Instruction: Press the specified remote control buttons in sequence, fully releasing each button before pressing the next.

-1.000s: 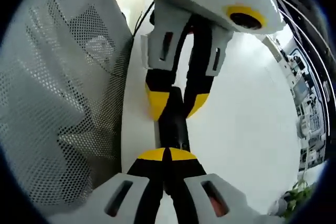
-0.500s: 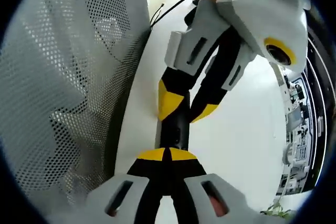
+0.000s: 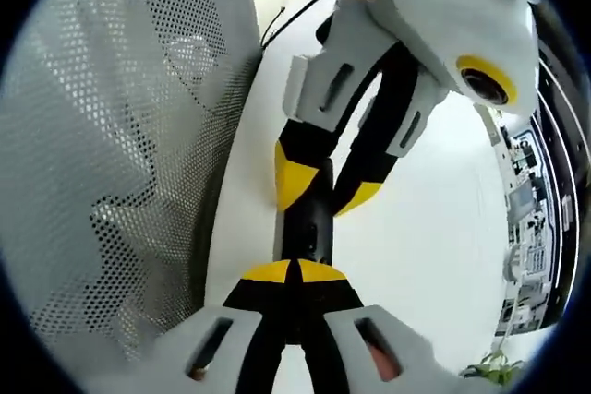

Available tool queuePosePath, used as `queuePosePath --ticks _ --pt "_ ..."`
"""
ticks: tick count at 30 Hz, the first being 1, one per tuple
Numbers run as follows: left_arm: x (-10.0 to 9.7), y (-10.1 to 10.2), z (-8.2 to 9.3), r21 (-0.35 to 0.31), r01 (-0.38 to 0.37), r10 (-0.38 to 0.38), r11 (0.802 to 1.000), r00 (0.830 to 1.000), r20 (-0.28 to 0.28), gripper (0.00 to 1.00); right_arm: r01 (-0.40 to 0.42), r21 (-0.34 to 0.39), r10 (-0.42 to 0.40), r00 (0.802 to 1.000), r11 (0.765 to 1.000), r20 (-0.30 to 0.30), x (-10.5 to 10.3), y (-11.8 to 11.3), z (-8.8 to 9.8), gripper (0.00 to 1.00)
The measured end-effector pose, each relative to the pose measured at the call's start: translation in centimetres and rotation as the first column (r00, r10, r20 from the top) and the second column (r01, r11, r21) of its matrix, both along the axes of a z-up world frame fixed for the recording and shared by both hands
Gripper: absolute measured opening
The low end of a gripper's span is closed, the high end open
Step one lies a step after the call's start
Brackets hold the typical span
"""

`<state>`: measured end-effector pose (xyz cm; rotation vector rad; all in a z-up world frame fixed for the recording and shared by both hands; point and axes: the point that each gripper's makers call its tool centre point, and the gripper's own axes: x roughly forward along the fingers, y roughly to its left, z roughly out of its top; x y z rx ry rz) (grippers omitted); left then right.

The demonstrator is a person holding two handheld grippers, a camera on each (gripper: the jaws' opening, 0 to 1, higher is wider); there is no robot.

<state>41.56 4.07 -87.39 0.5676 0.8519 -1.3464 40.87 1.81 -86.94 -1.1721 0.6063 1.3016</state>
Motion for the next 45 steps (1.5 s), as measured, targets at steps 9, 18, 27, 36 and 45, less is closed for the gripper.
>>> queuePosePath --ticks 9,18,27,36,45 --pt "-0.1 0.0 -0.1 -0.002 0.043 -0.043 0.999 0.998 0.046 0.24 0.175 0.077 -0.162 0.976 0.982 -0.148 0.1 0.0 0.0 0.0" --pt "-0.1 -0.1 -0.1 -0.008 0.05 -0.049 0.999 0.997 0.062 0.24 0.405 0.117 -0.343 0.869 0.907 -0.356 0.9 -0.1 0.3 0.0" --pt "-0.1 -0.2 -0.1 -0.009 0.064 -0.063 0.998 0.996 0.068 0.24 0.389 0.113 -0.339 0.888 0.914 -0.309 1.3 -0.4 0.3 0.0" --pt "-0.1 -0.2 -0.1 -0.013 0.064 -0.063 0.998 0.996 0.066 0.24 0.39 0.104 -0.343 0.887 0.915 -0.309 1.4 -0.2 0.3 0.0" --pt "-0.1 -0.3 -0.1 -0.023 0.069 -0.067 0.997 0.995 0.068 0.25 0.444 -0.059 -0.426 0.801 0.894 -0.421 1.5 -0.2 0.0 0.0"
